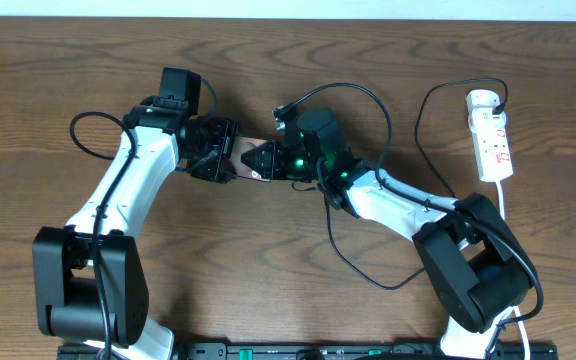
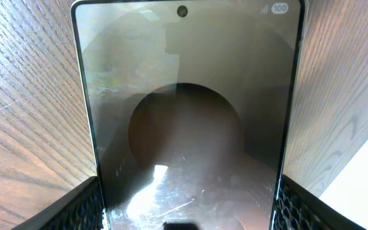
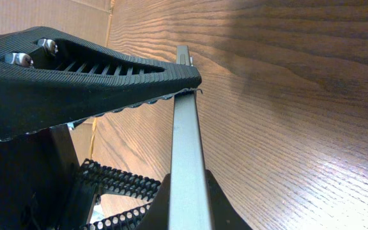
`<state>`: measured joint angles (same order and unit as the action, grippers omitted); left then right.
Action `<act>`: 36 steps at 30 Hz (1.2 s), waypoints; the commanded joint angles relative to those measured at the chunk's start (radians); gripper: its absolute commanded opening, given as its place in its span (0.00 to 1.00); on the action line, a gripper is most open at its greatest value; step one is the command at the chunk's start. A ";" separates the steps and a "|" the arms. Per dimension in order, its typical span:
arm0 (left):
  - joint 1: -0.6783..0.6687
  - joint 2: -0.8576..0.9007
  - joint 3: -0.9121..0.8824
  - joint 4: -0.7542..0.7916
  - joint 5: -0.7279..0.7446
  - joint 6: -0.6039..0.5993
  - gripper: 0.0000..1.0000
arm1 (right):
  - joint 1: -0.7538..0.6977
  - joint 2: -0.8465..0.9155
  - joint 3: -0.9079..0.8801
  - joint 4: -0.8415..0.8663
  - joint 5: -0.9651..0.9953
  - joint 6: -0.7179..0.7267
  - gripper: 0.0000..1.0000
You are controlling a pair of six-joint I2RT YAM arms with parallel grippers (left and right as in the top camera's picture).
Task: Plug charger to phone and switch on socket
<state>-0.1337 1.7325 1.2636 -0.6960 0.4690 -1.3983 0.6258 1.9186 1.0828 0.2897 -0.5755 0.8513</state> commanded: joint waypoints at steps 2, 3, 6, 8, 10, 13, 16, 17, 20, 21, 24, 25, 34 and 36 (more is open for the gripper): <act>-0.003 -0.009 -0.001 -0.001 0.017 0.014 0.07 | 0.003 -0.002 0.010 0.005 -0.014 -0.029 0.01; -0.003 -0.009 -0.001 -0.001 0.017 0.014 0.07 | 0.003 -0.002 0.010 0.005 -0.016 -0.029 0.01; -0.003 -0.009 -0.001 -0.001 0.017 0.014 0.08 | 0.003 -0.002 0.010 0.006 -0.021 -0.029 0.01; -0.003 -0.009 -0.001 -0.001 0.017 0.014 0.09 | 0.003 -0.002 0.010 0.006 -0.021 -0.029 0.01; -0.003 -0.009 -0.001 -0.001 0.017 0.014 0.27 | 0.003 -0.002 0.010 0.006 -0.021 -0.029 0.01; -0.003 -0.009 -0.001 -0.001 0.017 0.013 0.64 | 0.003 -0.002 0.010 0.006 -0.022 -0.029 0.01; -0.003 -0.009 -0.001 -0.001 0.017 0.014 0.87 | 0.003 -0.002 0.010 0.006 -0.022 -0.029 0.01; -0.003 -0.009 -0.001 -0.001 0.017 0.013 0.91 | 0.003 -0.002 0.010 0.006 -0.022 -0.029 0.01; -0.003 -0.009 -0.001 -0.001 0.017 0.013 0.92 | 0.003 -0.002 0.010 0.006 -0.022 -0.029 0.01; -0.003 -0.009 -0.001 -0.001 0.017 0.013 0.92 | 0.003 -0.002 0.010 0.006 -0.022 -0.029 0.01; -0.003 -0.009 -0.001 -0.001 0.017 0.013 0.93 | 0.003 -0.002 0.010 0.006 -0.022 -0.029 0.01; -0.003 -0.009 -0.001 -0.001 0.017 0.014 0.93 | 0.003 -0.002 0.010 0.006 -0.022 -0.029 0.01; 0.003 -0.010 -0.001 0.029 0.022 0.070 0.93 | -0.018 -0.002 0.010 0.006 -0.022 -0.029 0.01; 0.005 -0.011 -0.001 0.033 0.023 0.070 0.93 | -0.027 -0.002 0.010 0.006 -0.022 -0.029 0.01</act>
<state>-0.1345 1.7325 1.2636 -0.6678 0.4763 -1.3598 0.6201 1.9198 1.0824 0.2844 -0.5789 0.8436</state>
